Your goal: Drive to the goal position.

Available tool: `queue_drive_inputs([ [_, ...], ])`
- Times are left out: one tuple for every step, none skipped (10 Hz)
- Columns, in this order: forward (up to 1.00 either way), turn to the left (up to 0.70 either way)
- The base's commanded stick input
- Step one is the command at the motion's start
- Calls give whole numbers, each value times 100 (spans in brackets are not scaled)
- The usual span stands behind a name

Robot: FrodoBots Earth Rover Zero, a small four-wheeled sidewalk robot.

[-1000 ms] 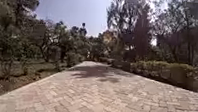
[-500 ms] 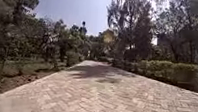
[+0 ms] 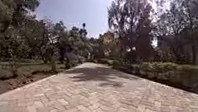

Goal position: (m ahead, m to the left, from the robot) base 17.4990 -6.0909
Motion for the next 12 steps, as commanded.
queue_drive_inputs([
  [50, 0],
  [50, 0],
  [50, 0],
  [50, 0],
  [50, 0],
  [50, 0],
  [50, 0],
  [50, 0],
  [50, 0],
  [50, 0],
  [50, 0],
  [50, 0],
])
